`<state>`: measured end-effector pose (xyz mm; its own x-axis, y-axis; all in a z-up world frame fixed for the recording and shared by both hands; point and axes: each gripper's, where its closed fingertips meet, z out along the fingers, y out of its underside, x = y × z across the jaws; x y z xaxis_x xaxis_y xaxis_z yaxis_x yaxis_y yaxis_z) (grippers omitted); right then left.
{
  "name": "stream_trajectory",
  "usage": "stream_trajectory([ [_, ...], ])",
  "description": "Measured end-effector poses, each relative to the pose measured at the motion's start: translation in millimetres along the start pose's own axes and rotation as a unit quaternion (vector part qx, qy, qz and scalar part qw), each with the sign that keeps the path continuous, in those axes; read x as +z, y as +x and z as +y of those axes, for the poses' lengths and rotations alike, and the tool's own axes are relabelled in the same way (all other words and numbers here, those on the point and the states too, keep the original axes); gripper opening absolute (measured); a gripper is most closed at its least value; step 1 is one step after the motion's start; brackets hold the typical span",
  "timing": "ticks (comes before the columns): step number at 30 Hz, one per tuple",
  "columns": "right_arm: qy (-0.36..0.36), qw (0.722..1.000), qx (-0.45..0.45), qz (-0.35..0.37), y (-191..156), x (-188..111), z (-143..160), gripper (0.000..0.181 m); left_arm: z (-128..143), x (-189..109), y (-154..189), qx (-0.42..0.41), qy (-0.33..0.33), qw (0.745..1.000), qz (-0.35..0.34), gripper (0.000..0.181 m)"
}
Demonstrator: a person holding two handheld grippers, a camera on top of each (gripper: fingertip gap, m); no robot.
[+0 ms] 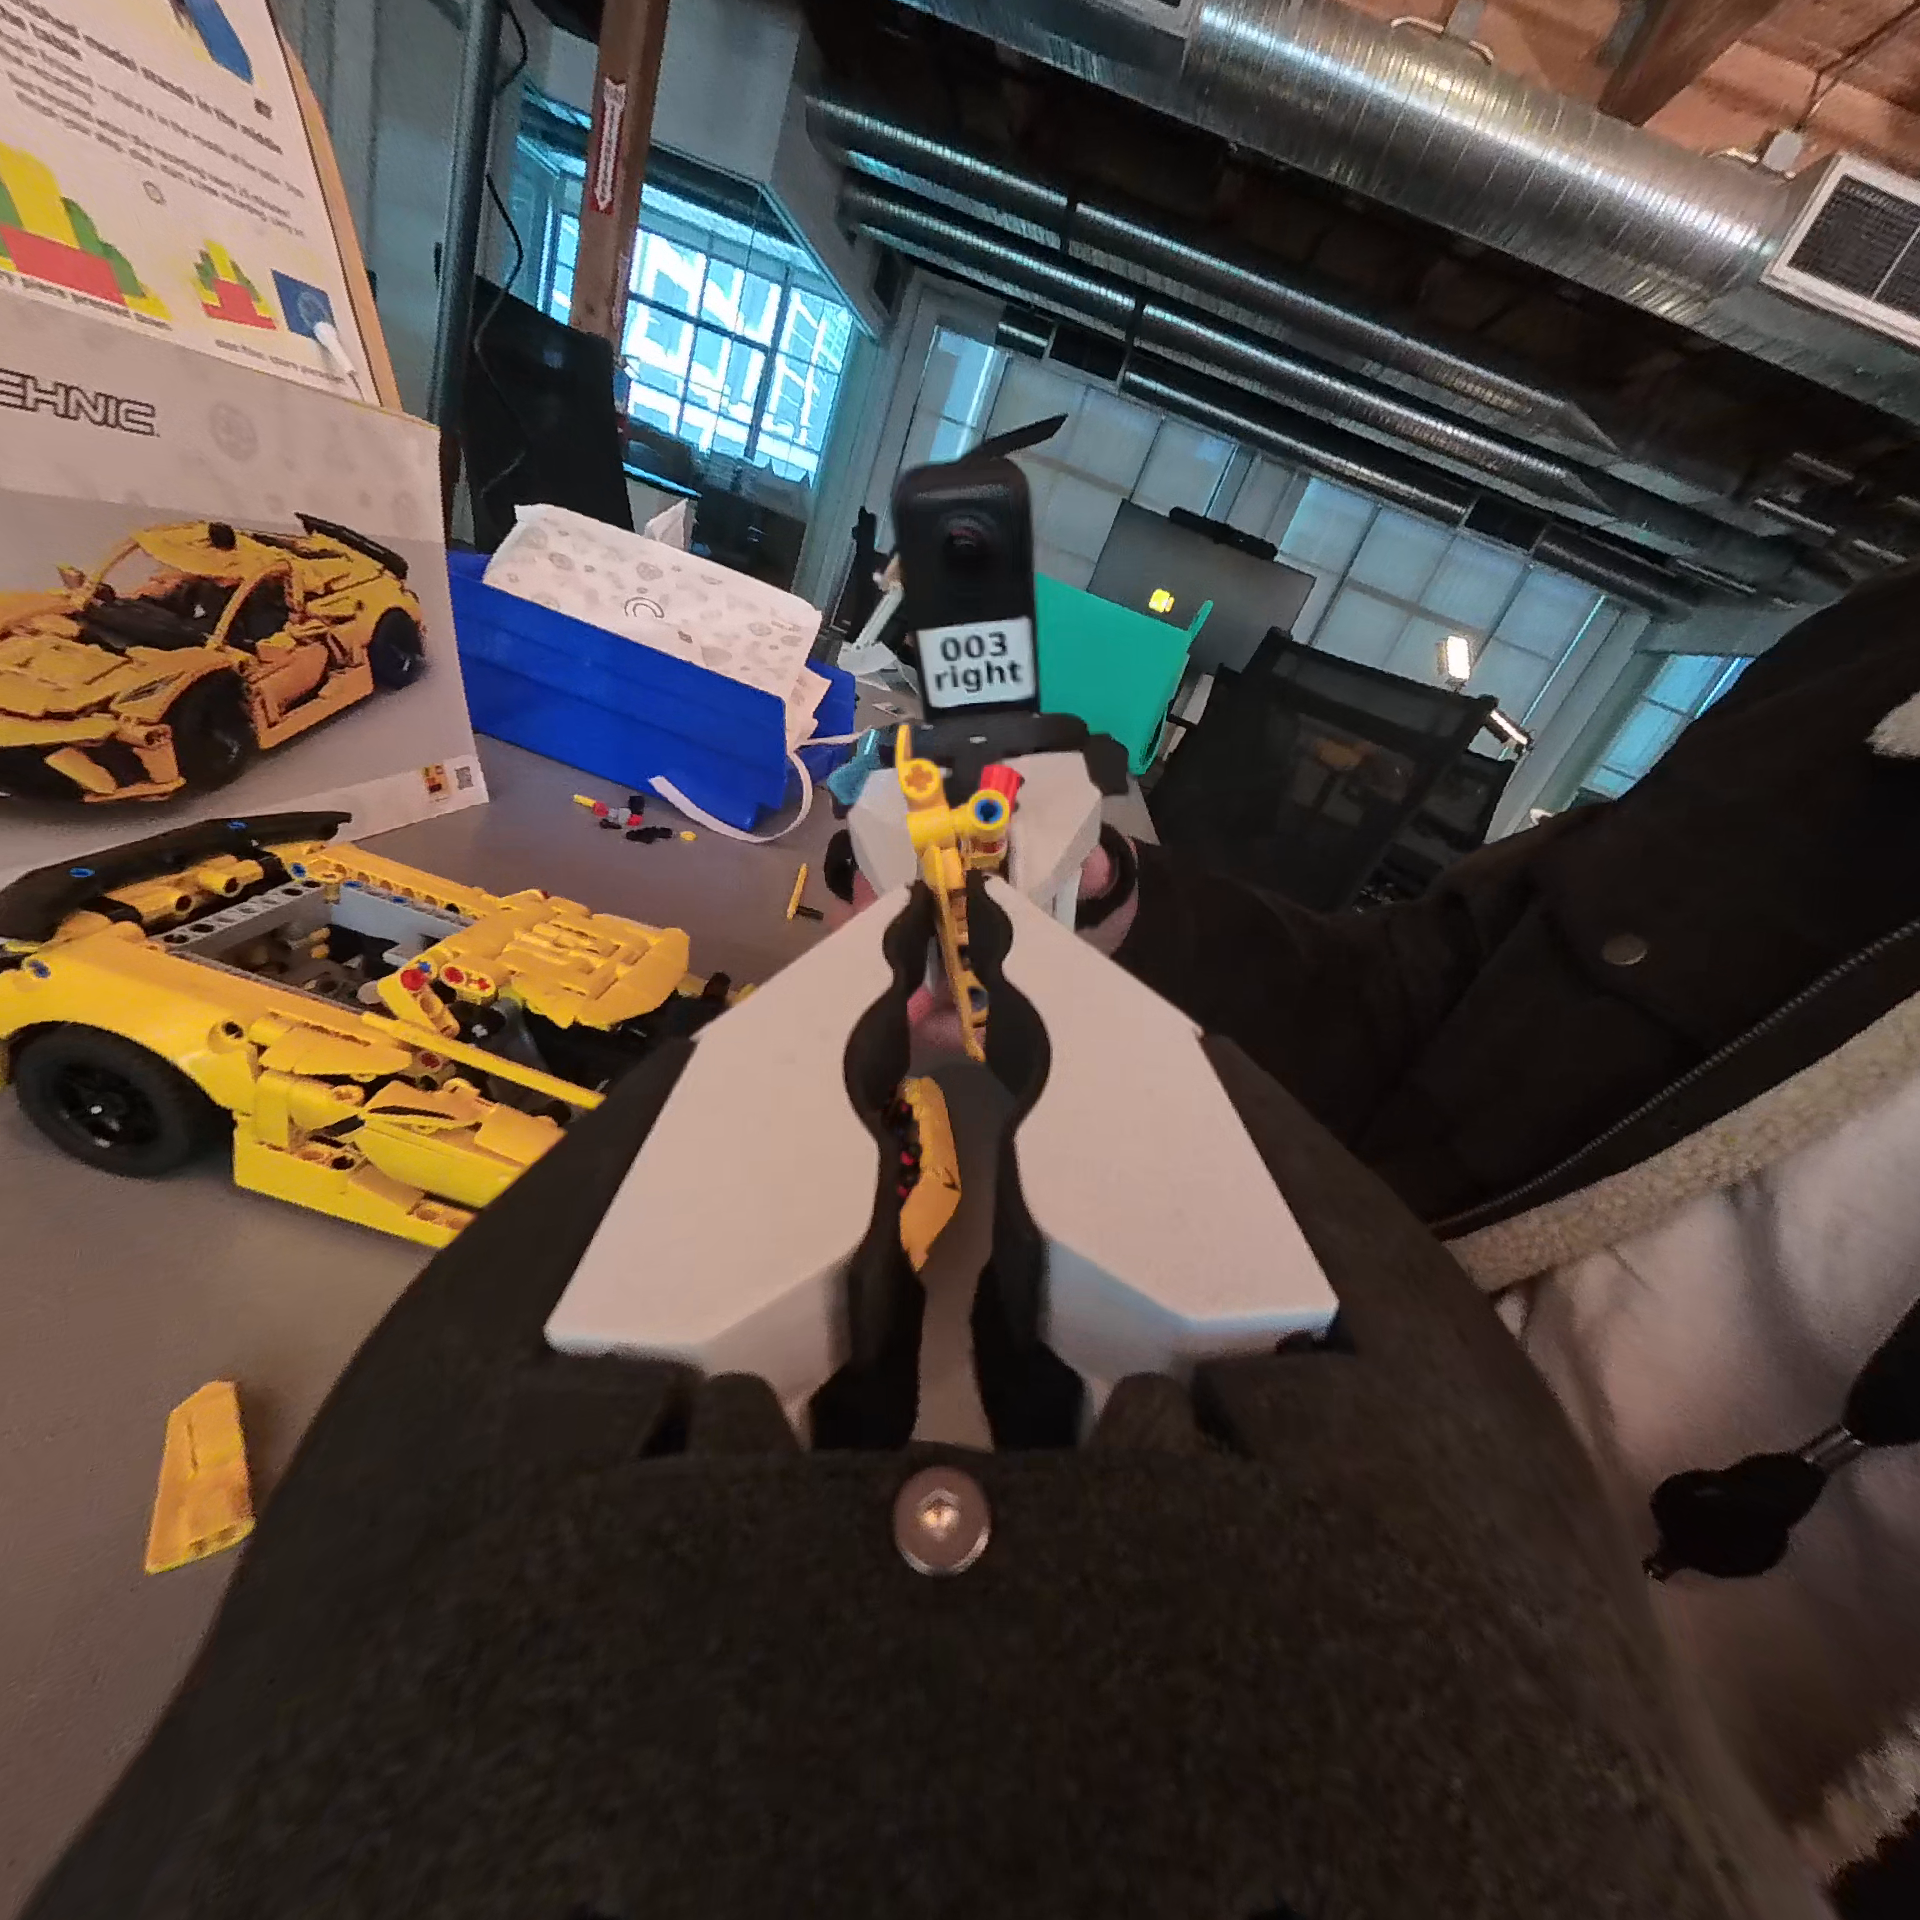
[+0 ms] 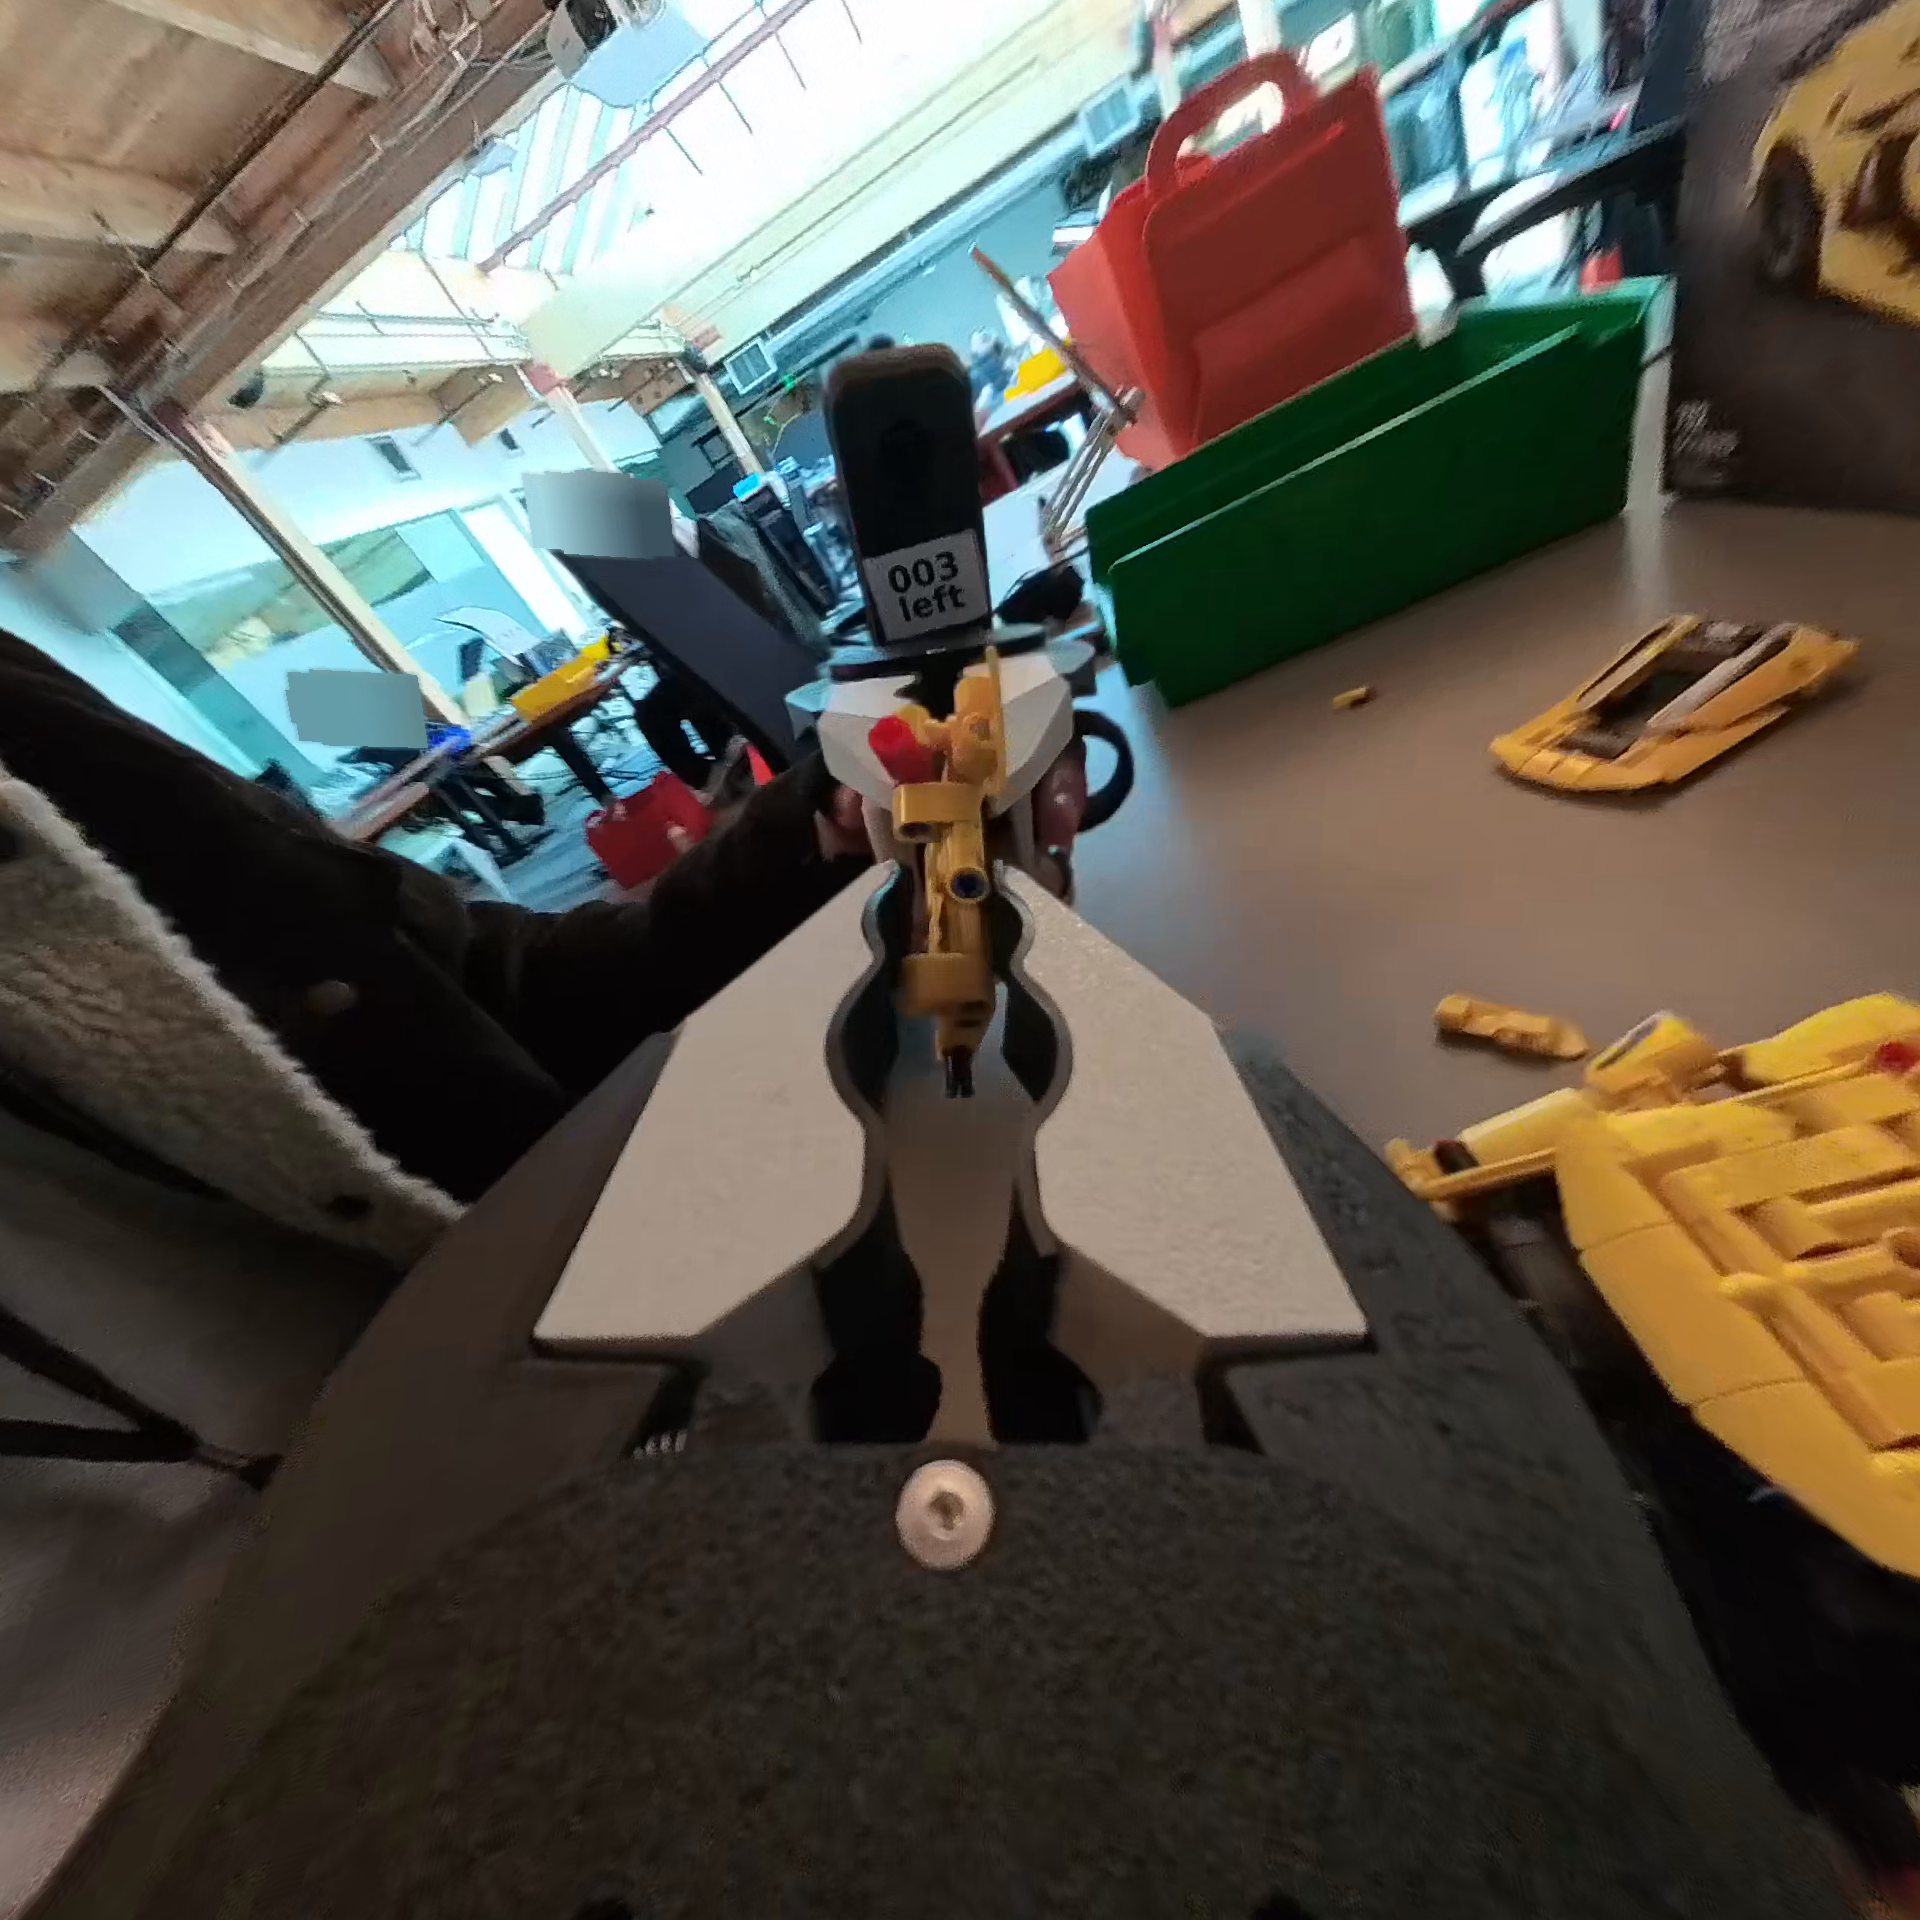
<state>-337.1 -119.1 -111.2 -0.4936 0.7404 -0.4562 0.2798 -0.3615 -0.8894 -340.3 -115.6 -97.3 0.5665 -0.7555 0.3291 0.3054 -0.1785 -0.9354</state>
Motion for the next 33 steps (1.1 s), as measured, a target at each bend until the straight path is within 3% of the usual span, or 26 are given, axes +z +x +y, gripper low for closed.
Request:
stream_trajectory([
  [5, -0.012, 0.998, 0.049, -0.028, -2, -1, 4, 0.013, -4, -4, 0, 0.006, 0.013, 1.0, -0.006, 0.004],
  [6, -0.012, 0.998, 0.056, -0.033, -1, -6, 3, 0.012, -20, -16, -3, -0.006, 0.066, 0.998, -0.013, 0.0],
  [8, 0.036, 0.997, 0.065, -0.028, 8, -34, -14, 0.011, -66, -76, -24, -0.059, 0.22, 0.973, -0.023, 0.0],
  [9, 0.053, 0.997, 0.056, -0.027, 7, -45, -24, 0.011, -69, -92, -33, -0.061, 0.229, 0.971, -0.041, 0.0],
  [11, 0.058, 0.997, 0.033, -0.037, -3, -48, -32, 0.011, -53, -75, -34, -0.023, 0.162, 0.983, -0.08, 0.0],
  [16, 0.059, 0.997, 0.026, -0.039, -8, -39, -29, 0.011, -12, -10, -9, -0.02, 0.047, 0.999, -0.02, 0.0],
  [21, 0.069, 0.997, 0.035, -0.027, 3, -34, -25, 0.011, -19, -7, -5, -0.018, 0.076, 0.997, -0.02, 0.0],
  [24, 0.05, 0.999, 0.02, 0.004, 12, -24, -15, 0.011, -10, 1, -7, -0.029, 0.054, 0.998, -0.025, 0.027],
  [26, 0.043, 0.999, 0.023, 0.004, 11, -16, -10, 0.011, -1, 9, -5, -0.025, 0.029, 0.999, -0.024, 0.034],
  [30, 0.028, 0.999, 0.03, -0.008, 6, -7, -4, 0.011, 10, 17, -2, -0.013, -0.003, 1.0, -0.025, 0.033],
  [31, 0.022, 1.0, 0.021, -0.006, 6, -7, -2, 0.011, 12, 17, -1, -0.011, -0.008, 1.0, -0.023, 0.023],
  [33, 0.012, 1.0, 0.0, 0.011, 7, -8, -1, 0.011, 13, 16, 0, -0.011, -0.012, 1.0, -0.018, 0.019],
])
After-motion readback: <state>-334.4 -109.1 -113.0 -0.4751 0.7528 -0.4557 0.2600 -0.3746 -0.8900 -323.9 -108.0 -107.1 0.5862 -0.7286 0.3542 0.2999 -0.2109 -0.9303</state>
